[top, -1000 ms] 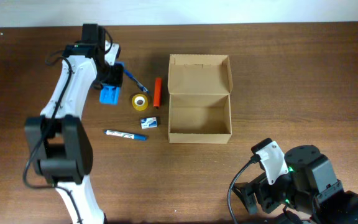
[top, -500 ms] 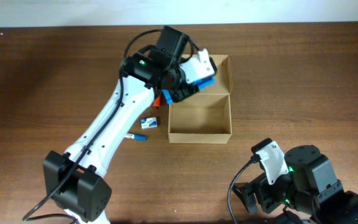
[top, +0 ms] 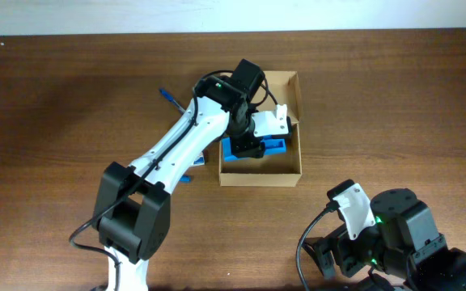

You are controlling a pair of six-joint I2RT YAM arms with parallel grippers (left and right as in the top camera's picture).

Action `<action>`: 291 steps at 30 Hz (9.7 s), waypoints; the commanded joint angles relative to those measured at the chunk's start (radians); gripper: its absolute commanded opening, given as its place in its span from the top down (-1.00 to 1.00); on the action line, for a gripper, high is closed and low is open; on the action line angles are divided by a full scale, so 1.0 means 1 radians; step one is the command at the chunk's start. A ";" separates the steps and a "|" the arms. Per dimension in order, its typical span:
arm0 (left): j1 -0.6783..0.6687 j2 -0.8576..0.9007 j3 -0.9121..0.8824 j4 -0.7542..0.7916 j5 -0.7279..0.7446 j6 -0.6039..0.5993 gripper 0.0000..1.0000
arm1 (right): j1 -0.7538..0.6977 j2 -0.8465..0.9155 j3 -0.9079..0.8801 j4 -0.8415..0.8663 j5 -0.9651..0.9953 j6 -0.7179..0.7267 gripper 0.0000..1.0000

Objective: Pack container
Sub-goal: 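Carry the blue dispenser into the box and release it, then move the left gripper to the white staple box and grasp it, then place the white staple box into the cardboard box, open gripper, then grasp the red stapler with the left gripper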

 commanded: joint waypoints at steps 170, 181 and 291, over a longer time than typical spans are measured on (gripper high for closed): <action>0.208 -0.161 -0.694 0.573 -0.425 -1.331 -0.68 | 0.005 -0.004 0.013 0.003 0.001 0.001 -0.99; 0.208 -0.159 -0.694 0.573 -0.425 -1.331 -0.12 | 0.005 -0.003 0.013 0.003 0.002 0.000 -0.99; 0.318 0.097 -0.267 0.541 -0.088 -0.718 -0.43 | 0.005 -0.004 0.013 -0.013 0.002 0.000 -0.98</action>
